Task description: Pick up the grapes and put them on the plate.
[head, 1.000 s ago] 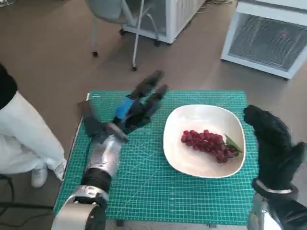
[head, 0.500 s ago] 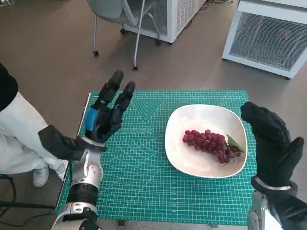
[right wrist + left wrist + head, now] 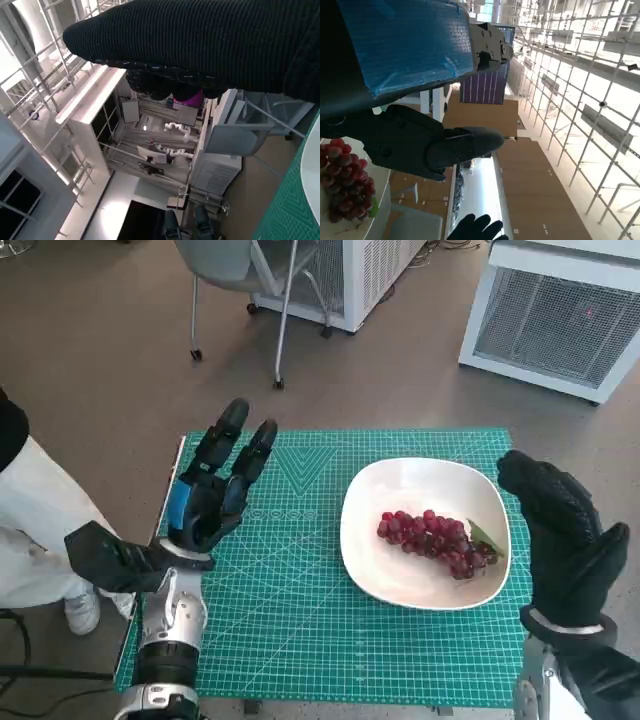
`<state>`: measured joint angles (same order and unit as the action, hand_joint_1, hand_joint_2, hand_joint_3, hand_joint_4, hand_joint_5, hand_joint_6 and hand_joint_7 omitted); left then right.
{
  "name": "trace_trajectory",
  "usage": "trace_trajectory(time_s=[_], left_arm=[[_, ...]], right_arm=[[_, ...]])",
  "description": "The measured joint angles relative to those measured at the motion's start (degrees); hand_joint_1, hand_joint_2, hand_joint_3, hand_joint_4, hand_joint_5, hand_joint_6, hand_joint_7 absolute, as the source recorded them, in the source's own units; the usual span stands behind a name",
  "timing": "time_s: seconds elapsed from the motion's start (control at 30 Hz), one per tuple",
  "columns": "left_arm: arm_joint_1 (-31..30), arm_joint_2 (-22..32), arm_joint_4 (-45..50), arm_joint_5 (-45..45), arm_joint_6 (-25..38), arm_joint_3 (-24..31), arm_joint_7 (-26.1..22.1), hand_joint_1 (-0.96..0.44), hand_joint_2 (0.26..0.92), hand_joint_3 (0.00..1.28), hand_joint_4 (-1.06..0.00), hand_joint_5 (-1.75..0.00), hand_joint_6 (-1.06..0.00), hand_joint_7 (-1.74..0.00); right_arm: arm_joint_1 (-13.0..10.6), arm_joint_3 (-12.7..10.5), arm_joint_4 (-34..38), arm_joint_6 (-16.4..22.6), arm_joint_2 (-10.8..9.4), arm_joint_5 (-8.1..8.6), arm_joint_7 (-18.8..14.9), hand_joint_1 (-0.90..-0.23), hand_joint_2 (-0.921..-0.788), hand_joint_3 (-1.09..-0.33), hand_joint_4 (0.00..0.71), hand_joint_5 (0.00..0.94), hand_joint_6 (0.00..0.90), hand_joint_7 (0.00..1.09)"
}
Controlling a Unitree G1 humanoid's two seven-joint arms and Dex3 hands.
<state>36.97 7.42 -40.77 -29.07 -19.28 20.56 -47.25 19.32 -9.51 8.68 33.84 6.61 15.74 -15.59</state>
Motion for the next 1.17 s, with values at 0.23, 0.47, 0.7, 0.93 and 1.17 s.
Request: trace_trajectory(time_s=[0.23, 0.47, 0.7, 0.93, 1.17], left_arm=[[-3.1, -0.8, 3.9, -0.3, 1.3, -0.8, 0.4, -0.62, 0.921, 0.47, -0.17, -0.01, -0.23, -0.03], [-5.1, -1.0, 6.5, -0.6, 2.4, -1.4, 1.0, -0.61, 0.921, 0.47, -0.16, 0.0, -0.23, -0.03], [-6.8, -1.3, 9.2, -1.2, 3.0, -1.7, 1.2, -0.58, 0.921, 0.47, -0.17, 0.0, -0.22, -0.03], [-8.3, -1.9, 11.0, -1.3, 3.3, -2.0, 1.7, -0.56, 0.921, 0.47, -0.18, -0.01, -0.22, -0.03], [-9.2, -2.7, 12.2, -1.3, 3.8, -2.3, 2.1, -0.54, 0.921, 0.46, -0.18, -0.01, -0.23, -0.03]], right_arm=[[0.0, 0.2, 0.0, -0.2, 0.0, 0.3, -0.6, -0.532, -0.921, -0.55, 0.459, 0.007, 0.086, 0.56], [0.0, 0.2, 0.0, -0.4, 0.1, 0.79, -1.2, -0.532, -0.921, -0.55, 0.459, 0.007, 0.088, 0.56], [0.0, 0.2, -0.1, -0.5, 0.3, 0.99, -1.4, -0.529, -0.921, -0.551, 0.459, 0.006, 0.086, 0.55], [0.0, 0.2, -0.2, -0.6, 0.4, 0.98, -1.4, -0.531, -0.921, -0.551, 0.459, 0.005, 0.08, 0.55], [0.0, 0.2, -0.2, -0.6, 0.4, 0.97, -1.4, -0.536, -0.921, -0.551, 0.457, 0.004, 0.079, 0.55]])
